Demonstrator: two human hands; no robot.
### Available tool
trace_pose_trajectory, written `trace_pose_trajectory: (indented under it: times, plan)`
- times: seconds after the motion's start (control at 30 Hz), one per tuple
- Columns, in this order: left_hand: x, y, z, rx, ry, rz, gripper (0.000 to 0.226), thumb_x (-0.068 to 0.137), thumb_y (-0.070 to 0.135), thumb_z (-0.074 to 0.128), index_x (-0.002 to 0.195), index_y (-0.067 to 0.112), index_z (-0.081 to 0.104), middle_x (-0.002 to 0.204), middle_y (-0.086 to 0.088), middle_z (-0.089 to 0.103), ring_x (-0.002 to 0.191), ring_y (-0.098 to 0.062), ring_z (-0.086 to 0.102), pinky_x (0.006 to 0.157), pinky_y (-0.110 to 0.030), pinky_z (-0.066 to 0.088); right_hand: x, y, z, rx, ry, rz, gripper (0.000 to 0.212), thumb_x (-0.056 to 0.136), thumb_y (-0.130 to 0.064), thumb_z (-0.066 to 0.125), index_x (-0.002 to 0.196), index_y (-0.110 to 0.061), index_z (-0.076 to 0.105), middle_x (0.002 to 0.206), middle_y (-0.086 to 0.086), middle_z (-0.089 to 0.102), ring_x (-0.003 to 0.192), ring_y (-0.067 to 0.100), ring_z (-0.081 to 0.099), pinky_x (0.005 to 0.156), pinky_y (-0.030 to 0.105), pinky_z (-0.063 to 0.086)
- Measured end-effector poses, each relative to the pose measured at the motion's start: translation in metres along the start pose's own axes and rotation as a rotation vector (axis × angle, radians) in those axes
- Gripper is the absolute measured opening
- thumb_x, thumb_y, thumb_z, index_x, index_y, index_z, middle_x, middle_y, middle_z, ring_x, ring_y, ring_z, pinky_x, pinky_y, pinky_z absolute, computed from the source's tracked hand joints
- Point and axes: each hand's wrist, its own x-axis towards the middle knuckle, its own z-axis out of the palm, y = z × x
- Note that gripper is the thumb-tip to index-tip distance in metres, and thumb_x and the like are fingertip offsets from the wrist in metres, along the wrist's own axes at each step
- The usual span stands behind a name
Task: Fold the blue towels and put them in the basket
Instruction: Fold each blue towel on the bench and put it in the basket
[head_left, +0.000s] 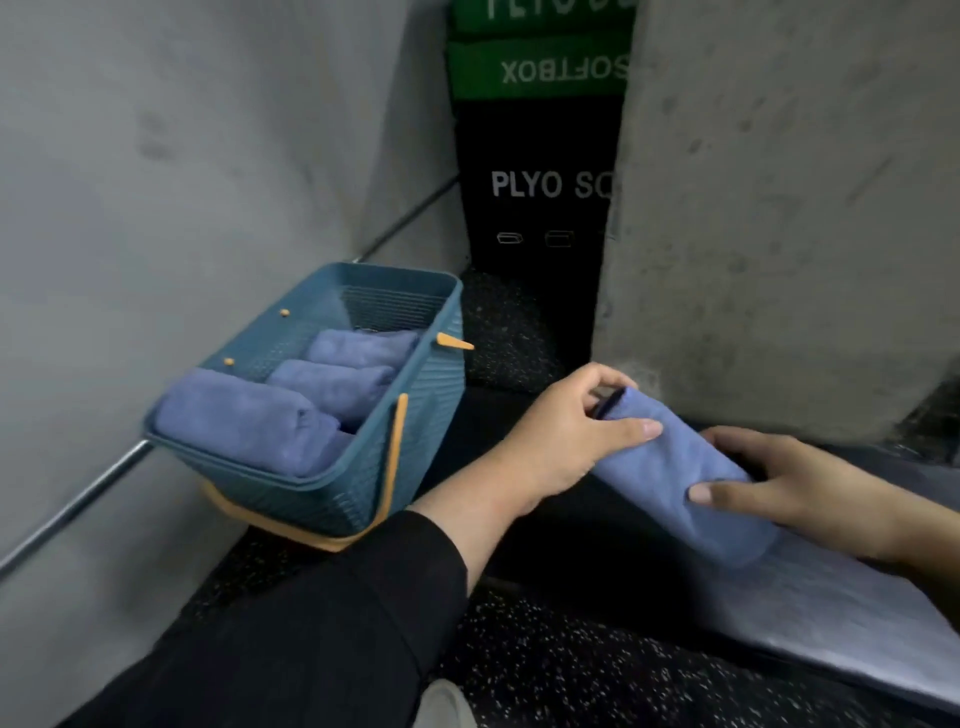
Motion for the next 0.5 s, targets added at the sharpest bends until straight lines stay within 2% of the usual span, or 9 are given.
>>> trace_pose_trajectory:
  times: [0.07,0.13,0.23,0.3,0.4,0.5]
  plan:
    - [-0.011,0.018,-0.015,-0.035,0.087,0.034,0.034,0.085,0.016,0.079,0.115,0.017,0.063,0.102,-0.002,0.070,0.091,-0.010,0.065,0.084,-0.021,0.052,-0.002,-0.026,0.006,0.139,0.031,-0.044,0.028,0.077,-0.032,0.074,0.104,-0.026,0.073,0.101,0.004,0.076,0.095,0.020,0.072,0.080,0.032,0.055]
    - [-0.024,0.035,-0.034,-0.036,0.175,0.064,0.037,0.085,0.020,0.080,0.117,0.021,0.063,0.108,-0.004,0.071,0.101,-0.015,0.067,0.089,-0.025,0.052,-0.003,-0.052,0.014,0.204,0.072,-0.087,0.030,0.074,-0.035,0.074,0.102,-0.027,0.074,0.101,0.008,0.076,0.092,0.024,0.073,0.075,0.034,0.057]
    - [-0.044,0.054,-0.067,-0.039,0.318,0.151,0.035,0.086,0.023,0.079,0.117,0.025,0.062,0.103,-0.005,0.072,0.091,-0.015,0.068,0.082,-0.025,0.053,0.003,-0.094,0.026,0.168,0.094,-0.134,0.039,0.069,-0.049,0.083,0.099,-0.027,0.075,0.096,0.009,0.076,0.084,0.023,0.074,0.067,0.027,0.058]
    - [-0.056,0.060,-0.095,-0.041,0.475,0.225,0.024,0.091,0.022,0.073,0.111,0.029,0.062,0.096,-0.001,0.073,0.084,-0.012,0.067,0.077,-0.025,0.054,0.009,-0.125,0.033,0.117,0.094,-0.155,0.040,0.068,-0.051,0.082,0.099,-0.027,0.075,0.095,0.007,0.077,0.087,0.025,0.074,0.069,0.033,0.059]
    - [-0.078,0.060,-0.144,0.030,0.772,0.335,0.013,0.096,0.021,0.064,0.102,0.033,0.064,0.089,0.005,0.072,0.086,-0.015,0.070,0.081,-0.034,0.057,0.029,-0.170,0.042,0.048,0.101,-0.218,0.031,0.073,-0.048,0.077,0.098,-0.029,0.076,0.095,0.003,0.077,0.091,0.024,0.073,0.079,0.042,0.059]
    - [-0.100,0.047,-0.192,0.192,1.002,0.345,0.009,0.098,0.021,0.062,0.098,0.029,0.066,0.090,0.011,0.071,0.087,-0.006,0.067,0.081,-0.020,0.052,0.062,-0.211,0.055,-0.073,0.171,-0.253,0.015,0.087,-0.038,0.069,0.095,-0.026,0.077,0.091,-0.003,0.077,0.089,0.018,0.073,0.086,0.043,0.057]
